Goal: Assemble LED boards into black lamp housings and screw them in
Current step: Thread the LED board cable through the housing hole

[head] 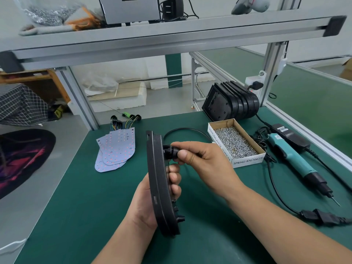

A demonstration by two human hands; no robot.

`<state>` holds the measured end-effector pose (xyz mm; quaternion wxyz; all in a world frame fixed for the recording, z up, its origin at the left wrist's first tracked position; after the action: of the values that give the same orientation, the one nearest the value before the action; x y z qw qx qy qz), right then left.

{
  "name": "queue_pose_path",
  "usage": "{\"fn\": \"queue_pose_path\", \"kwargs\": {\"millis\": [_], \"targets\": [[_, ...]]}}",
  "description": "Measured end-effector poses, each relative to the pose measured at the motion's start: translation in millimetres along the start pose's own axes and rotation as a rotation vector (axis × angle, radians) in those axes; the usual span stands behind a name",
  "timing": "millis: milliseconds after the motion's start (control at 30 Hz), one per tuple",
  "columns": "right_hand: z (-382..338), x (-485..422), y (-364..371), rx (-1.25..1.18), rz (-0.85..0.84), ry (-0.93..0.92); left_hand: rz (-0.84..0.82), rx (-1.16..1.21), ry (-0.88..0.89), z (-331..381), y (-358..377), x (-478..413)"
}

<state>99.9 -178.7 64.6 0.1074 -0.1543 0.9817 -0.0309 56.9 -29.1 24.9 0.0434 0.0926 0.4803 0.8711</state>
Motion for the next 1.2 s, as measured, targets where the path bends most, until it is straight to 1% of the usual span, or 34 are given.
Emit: {"fn": "queue_pose_path", "kwargs": {"millis": [33,100,167,333,567,767,933,1033,1100,1200], "targets": [[0.0,-0.1,0.5,-0.004,-0.017,0.000,-0.033,0.011,-0.004,1.3,3.2,1.4],[1.1,-0.6,1.5,-0.016,-0.028,0.003,-0.018,-0.012,0.011,4.0,7.7,2.9],[2.4,-0.9,1.2,-0.006,-0.001,-0.001,0.013,-0.043,0.014,3.4,9.9,3.7],[0.4,0.6,0.4,0.127,0.022,-0.050,0.083,-0.119,-0.022,2.9,10.6,5.3],[-9.8,1.3,-3.7,0.360,0.016,-0.094,0.083,-0.156,-0.006,0.1,12.0,6.2],[-11.3,1.0,-3.1,0.299,0.032,-0.026,0.079,-0.154,0.031,-1.9,7.2,3.0],[-9.7,-0.2,-4.5,0.295,0.013,0.025,0.062,-0.081,0.051,-1.7,5.7,2.6],[-8.4,0.1,-4.4,0.311,0.022,0.011,0.042,-0.038,0.028,-1.7,3.3,2.8],[-5.8,0.9,-2.3,0.274,0.052,0.014,0.028,-0.013,-0.005,-2.5,3.6,3.1],[-4.0,1.8,2.7,0.245,0.078,0.024,0.061,-0.046,0.004,-2.0,2.4,2.6]]}}
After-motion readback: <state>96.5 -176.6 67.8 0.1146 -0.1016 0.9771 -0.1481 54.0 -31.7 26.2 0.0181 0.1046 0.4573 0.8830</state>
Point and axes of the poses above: each hand's wrist, its own x-axis away from the middle knuckle, its own y-axis out of the palm, z = x × y, the point moved 3 cm from there along -x, towards the middle knuckle, and after that the axes turned 9 degrees about y, right-handed, at the moved point
